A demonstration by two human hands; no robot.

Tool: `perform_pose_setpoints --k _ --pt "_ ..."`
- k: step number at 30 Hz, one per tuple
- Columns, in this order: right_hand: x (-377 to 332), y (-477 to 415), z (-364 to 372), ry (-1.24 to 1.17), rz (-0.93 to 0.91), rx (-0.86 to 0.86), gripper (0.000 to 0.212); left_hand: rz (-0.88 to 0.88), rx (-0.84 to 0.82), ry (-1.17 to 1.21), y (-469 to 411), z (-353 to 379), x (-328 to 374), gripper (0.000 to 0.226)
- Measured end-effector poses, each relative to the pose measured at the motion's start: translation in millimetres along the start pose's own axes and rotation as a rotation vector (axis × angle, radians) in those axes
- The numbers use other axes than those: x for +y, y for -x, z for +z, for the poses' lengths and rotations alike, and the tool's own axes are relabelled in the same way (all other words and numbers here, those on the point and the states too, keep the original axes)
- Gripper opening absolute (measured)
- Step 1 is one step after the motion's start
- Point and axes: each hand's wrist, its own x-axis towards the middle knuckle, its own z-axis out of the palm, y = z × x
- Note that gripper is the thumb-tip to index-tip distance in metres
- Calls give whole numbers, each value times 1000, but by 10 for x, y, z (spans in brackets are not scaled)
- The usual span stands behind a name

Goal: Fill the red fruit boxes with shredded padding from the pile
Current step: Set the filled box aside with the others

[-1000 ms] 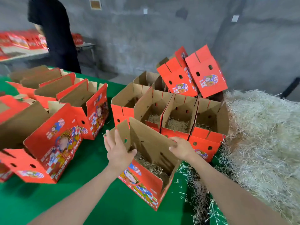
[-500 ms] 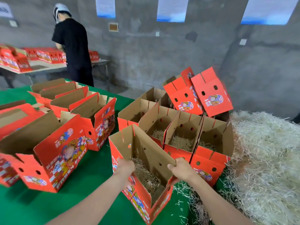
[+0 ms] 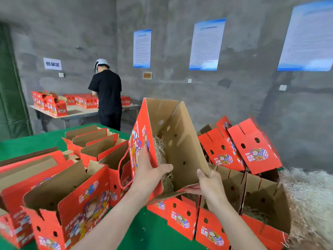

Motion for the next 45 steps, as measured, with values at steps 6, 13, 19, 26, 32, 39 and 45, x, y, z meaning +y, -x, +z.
perform_pose_setpoints --k 6,13,19,26,32,39,45 --pt "-37 -372 307 213 -100 177 26 49 1 -78 -313 -62 -372 83" --pt "-316 -1077 748 256 -222 236 48 30 -163 -24 -1520 -376 -392 78" --pt "-561 -1680 1159 904 -478 83 99 10 -177 -58 -2667 -613 -276 62" --pt "-739 -2441 1414 1061 -384 367 30 -87 -290 -8 -3490 -468 -426 55" --pt "-570 -3023 1201 923 -307 443 18 -82 -294 -63 -4144 -31 -664 31" --pt "-390 -3370 747 871 -291 564 20 -38 -405 70 -4554 649 -755 48" --pt "-396 -3480 652 935 -433 650 12 -8 -368 377 -4718 871 -815 43"
